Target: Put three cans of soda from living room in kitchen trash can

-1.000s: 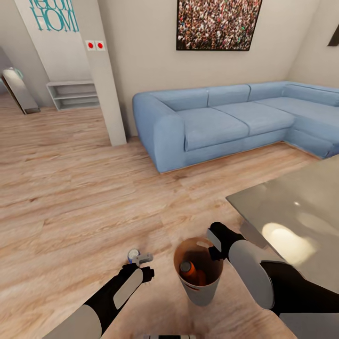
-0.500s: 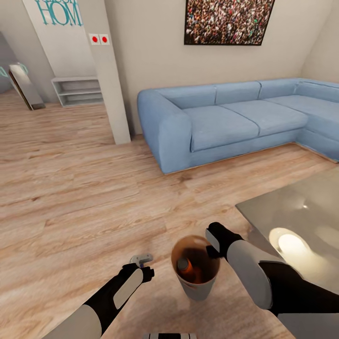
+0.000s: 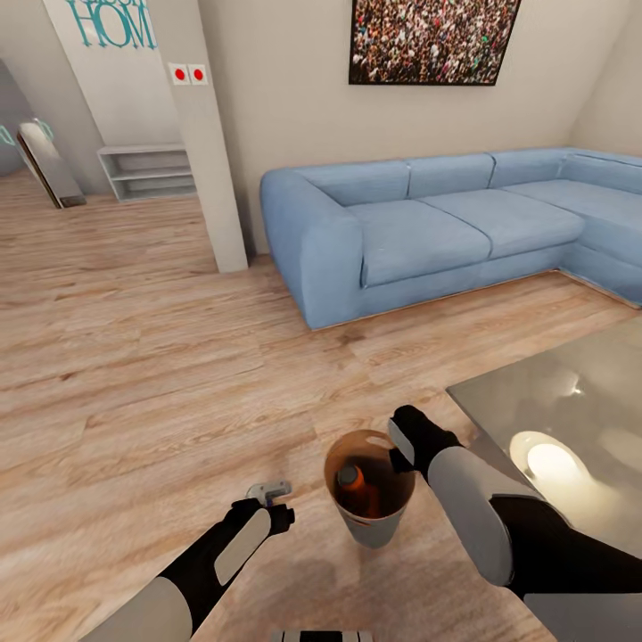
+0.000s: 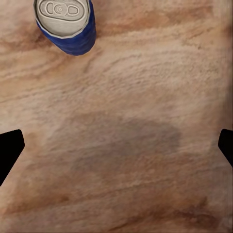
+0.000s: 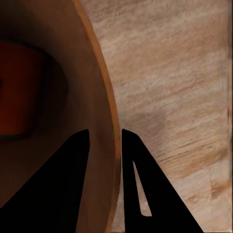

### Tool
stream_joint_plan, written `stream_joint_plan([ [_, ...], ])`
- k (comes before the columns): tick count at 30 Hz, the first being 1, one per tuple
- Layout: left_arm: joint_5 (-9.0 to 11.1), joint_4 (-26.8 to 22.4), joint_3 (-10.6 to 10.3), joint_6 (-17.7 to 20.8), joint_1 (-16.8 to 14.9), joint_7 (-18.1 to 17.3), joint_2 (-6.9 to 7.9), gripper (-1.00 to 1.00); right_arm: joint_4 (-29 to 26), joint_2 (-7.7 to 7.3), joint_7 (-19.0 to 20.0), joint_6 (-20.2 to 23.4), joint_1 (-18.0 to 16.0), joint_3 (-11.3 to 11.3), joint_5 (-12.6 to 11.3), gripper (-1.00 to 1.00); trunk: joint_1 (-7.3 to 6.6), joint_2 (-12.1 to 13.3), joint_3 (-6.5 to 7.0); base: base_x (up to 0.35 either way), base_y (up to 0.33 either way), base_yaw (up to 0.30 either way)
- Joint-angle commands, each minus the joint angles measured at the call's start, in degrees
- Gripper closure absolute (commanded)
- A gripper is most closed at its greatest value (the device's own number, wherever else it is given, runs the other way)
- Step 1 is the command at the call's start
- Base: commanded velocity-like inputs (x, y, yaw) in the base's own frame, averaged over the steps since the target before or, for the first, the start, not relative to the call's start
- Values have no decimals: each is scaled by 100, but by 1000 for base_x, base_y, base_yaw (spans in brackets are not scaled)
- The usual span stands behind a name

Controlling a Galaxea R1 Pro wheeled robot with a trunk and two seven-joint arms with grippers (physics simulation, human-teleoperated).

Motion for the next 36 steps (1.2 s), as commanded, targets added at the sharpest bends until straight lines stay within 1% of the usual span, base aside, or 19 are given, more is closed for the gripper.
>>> stream_joint_plan([
  [1, -2, 0, 0, 0, 0, -20, 0, -100, -112, 13, 11, 159, -5, -36, -103, 100, 0, 0, 0, 0, 0, 0],
  [2, -4, 2, 0, 0, 0, -46, 1, -100, -348, 39, 21, 452, -13, -40, -112, 100, 0, 0, 0, 0, 0, 0],
  [3, -5, 1, 0, 0, 0, -63, 1, -100, -563, 58, 32, 634, -25, -42, -119, 100, 0, 0, 0, 0, 0, 0],
  [5, -6, -1, 2, 0, 0, -81, 1, -100, -763, 75, 41, 761, -101, -45, -129, 100, 0, 0, 0, 0, 0, 0],
  [14, -12, 5, 0, 0, 0, -101, 2, -100, -919, 107, 50, 761, -692, -55, -147, 100, 0, 0, 0, 0, 0, 0],
  [18, -15, 5, 0, 0, 0, -102, 2, -100, -915, 140, 51, 761, -959, -60, -152, 100, 0, 0, 0, 0, 0, 0],
  [21, -16, 5, 0, 0, 0, -102, 2, -100, -908, 165, 51, 761, -1069, -57, -149, 100, 0, 0, 0, 0, 0, 0],
  [25, -16, 5, 0, 0, 0, -102, 2, -100, -758, 185, 51, 761, -1313, -61, -146, 100, 0, 0, 0, 0, 0, 0],
  [30, -16, 5, 0, 0, 0, -102, 2, -100, -642, 207, 51, 761, -1409, -67, -145, 100, 0, 0, 0, 0, 0, 0],
  [36, -16, 5, 0, 0, 0, -106, 2, -100, -591, 207, 51, 761, -1431, -71, -140, 100, 0, 0, 0, 0, 0, 0],
])
